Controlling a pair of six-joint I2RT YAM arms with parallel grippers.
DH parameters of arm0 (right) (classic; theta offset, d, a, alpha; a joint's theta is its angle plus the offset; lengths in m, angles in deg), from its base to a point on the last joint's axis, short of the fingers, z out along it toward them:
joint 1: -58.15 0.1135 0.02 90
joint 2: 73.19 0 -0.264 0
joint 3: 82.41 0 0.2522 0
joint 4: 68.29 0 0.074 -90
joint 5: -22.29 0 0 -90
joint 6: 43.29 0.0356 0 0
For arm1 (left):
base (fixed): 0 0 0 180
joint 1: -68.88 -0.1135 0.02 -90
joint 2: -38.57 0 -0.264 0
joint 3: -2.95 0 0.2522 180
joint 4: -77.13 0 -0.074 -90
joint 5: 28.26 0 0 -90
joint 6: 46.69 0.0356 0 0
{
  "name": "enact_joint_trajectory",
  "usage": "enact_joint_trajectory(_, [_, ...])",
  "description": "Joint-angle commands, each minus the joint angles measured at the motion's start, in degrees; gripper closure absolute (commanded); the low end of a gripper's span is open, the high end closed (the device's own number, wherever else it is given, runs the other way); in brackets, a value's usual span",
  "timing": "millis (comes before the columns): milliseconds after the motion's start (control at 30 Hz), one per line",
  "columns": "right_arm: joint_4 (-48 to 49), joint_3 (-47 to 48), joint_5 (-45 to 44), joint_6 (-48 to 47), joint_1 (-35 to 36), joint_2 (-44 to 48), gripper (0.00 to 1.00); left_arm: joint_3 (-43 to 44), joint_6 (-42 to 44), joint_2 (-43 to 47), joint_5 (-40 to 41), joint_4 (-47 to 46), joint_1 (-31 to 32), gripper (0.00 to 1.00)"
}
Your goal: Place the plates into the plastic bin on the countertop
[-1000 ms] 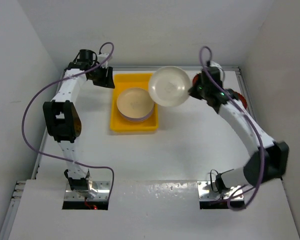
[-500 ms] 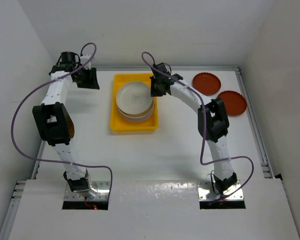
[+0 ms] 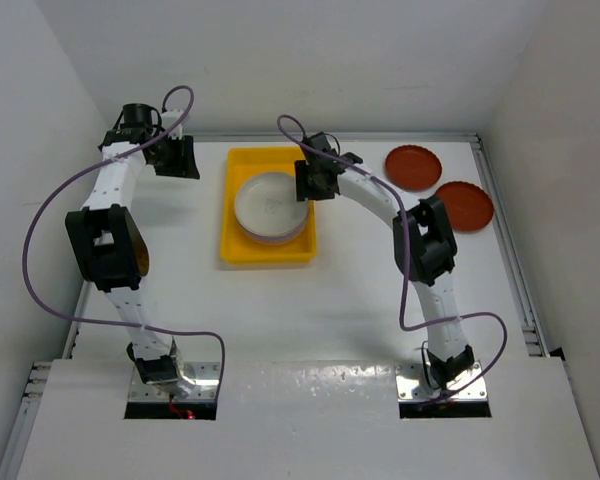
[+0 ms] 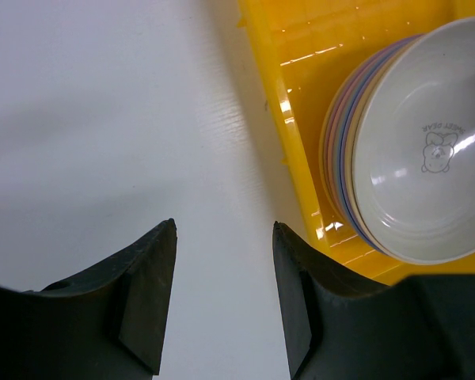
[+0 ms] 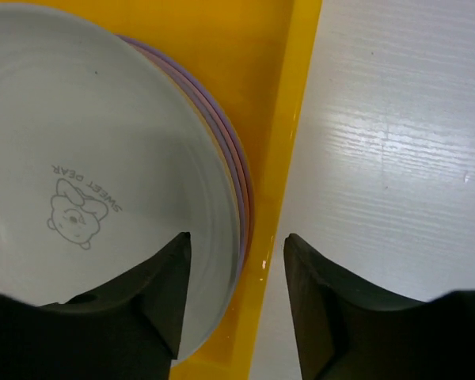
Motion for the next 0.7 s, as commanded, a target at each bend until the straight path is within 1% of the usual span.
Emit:
enact_joint_trajectory(0, [-1.63, 1.76, -4.40, -4.39, 1.78, 4.79, 0.48, 0.49, 0.22, 1.82, -0.58, 0.07, 0.14, 0.46])
enact_joint_trajectory(33, [-1.73, 1.24, -4.94, -4.14, 1.17, 6.89, 0.47, 1.01, 0.22, 1.29, -0.58, 0.07, 0.14, 0.46])
enact_joint_trajectory(67, [-0.86, 0.63, -4.86, -3.09, -0.06, 8.05, 0.43, 1.02, 0.22, 1.29, -0.58, 0.07, 0.14, 0.46])
enact_joint_trajectory(100, [-0.33, -3.38, -4.86, -2.38, -1.72, 10.84, 0.40, 1.02, -0.30, 1.29, -0.58, 0.07, 0.14, 0.46])
enact_joint_trajectory(133, [1.33, -5.51, -6.16, -1.51, -2.87, 14.44, 0.33, 1.54, -0.31, 1.29, -0.58, 0.07, 0.14, 0.46])
enact_joint_trajectory(167, [3.34, -10.41, -6.61, 1.29, -7.32, 17.69, 0.32, 1.55, -0.31, 1.29, -0.58, 0.07, 0.14, 0.46])
enact_joint_trajectory(200, [4.32, -15.94, -6.96, 2.53, -9.19, 20.86, 0.32, 1.55, -0.31, 1.29, -0.58, 0.07, 0.14, 0.46])
enact_joint_trajectory(233, [5.64, -18.34, -7.57, 3.76, -10.86, 22.19, 0.32, 1.55, -0.31, 0.77, -0.58, 0.07, 0.14, 0.46])
enact_joint_trajectory(267, [5.21, -22.63, -8.71, 10.22, -15.23, 23.43, 0.32, 2.16, -0.31, 0.76, -0.58, 0.07, 0.14, 0.46])
enact_joint_trajectory(300, [4.77, -26.59, -8.81, 12.45, -19.36, 26.31, 0.32, 2.16, -0.31, 0.24, -0.58, 0.07, 0.14, 0.46])
enact_joint_trajectory(333, [4.60, -28.45, -8.81, 16.83, -23.58, 27.30, 0.32, 2.16, -0.31, 0.23, -0.58, 0.07, 0.14, 0.46])
enact_joint_trajectory(367, [7.20, -33.08, -8.81, 18.61, -25.45, 28.18, 0.32, 2.16, -0.31, -0.29, -0.58, 0.07, 0.14, 0.46])
enact_joint_trajectory(400, [8.62, -37.74, -8.99, 23.68, -30.08, 30.62, 0.30, 2.68, -0.31, -0.29, -0.58, 0.07, 0.14, 0.46])
enact_joint_trajectory(433, [9.94, -41.44, -8.99, 25.29, -32.30, 31.25, 0.28, 2.69, -0.31, -0.82, -0.05, 0.07, 0.14, 0.46])
enact_joint_trajectory(467, [11.35, -43.13, -9.42, 26.61, -33.54, 32.13, 0.28, 2.69, -0.31, -1.43, -0.05, 0.07, 0.14, 0.46])
enact_joint_trajectory(500, [14.67, -45.06, -10.21, 29.85, -36.77, 32.05, 0.28, 2.69, -0.31, -1.44, -0.05, 0.07, 0.14, 0.46])
enact_joint_trajectory(667, [14.35, -44.30, -15.30, 35.41, -42.42, 28.98, 0.28, 3.22, 1.45, -2.58, 1.09, 0.60, 0.14, 0.46])
